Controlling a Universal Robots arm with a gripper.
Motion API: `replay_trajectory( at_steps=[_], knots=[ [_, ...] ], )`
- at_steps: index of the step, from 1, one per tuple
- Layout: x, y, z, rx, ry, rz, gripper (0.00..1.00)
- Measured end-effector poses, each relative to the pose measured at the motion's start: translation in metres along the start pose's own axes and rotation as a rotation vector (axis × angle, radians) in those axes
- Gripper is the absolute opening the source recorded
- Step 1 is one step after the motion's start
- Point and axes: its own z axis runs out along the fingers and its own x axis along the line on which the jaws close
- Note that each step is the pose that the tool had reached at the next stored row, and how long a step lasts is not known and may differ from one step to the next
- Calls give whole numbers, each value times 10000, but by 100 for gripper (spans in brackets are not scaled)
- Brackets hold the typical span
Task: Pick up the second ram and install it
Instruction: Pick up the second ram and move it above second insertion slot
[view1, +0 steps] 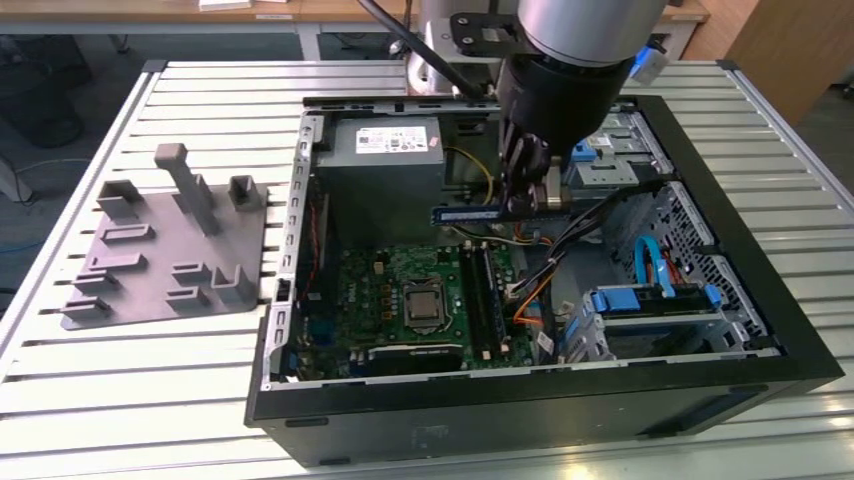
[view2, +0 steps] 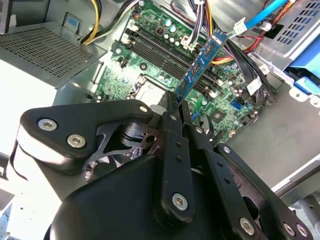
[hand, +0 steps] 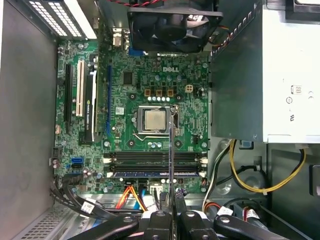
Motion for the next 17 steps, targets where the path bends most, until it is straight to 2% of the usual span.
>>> replay_trajectory(
  at_steps=[9,13,17],
  knots=[
    [75,2,113,1,-2,2,14],
    [72,67,165,0,2,0,14],
    [28,143,209,0,0,1,14]
  ],
)
